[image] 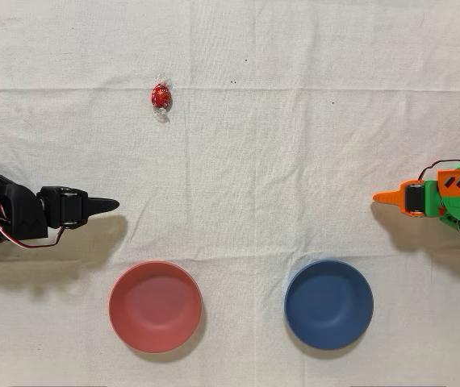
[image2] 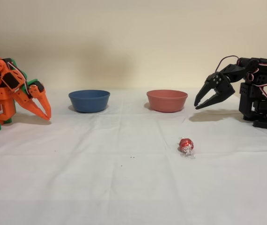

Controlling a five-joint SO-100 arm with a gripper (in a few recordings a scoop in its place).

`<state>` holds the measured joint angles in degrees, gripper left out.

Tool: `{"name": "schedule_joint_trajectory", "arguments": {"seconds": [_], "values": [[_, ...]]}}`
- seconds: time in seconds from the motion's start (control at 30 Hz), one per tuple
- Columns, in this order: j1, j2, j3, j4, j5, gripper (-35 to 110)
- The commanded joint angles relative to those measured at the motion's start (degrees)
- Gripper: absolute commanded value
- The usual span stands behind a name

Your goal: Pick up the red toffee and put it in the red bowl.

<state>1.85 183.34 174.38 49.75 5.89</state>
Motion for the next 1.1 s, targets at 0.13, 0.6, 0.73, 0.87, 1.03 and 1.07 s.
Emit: {"name": "schedule_joint_trajectory", "arguments": {"seconds": [0.13,0.6,0.73,0.87,1.03,1.07], "values": [[0.3,1.0,1.1,1.0,0.4,1],[0.3,1.0,1.1,1.0,0.4,1],[0.3,1.0,1.1,1.0,0.4,1],[0.1,1.0,1.1,-0.4,-0.5,1],[0.5,1.0,0.5,-3.4,-8.1,0],[0.5,1.0,-0.5,-3.3,-8.7,0]]}}
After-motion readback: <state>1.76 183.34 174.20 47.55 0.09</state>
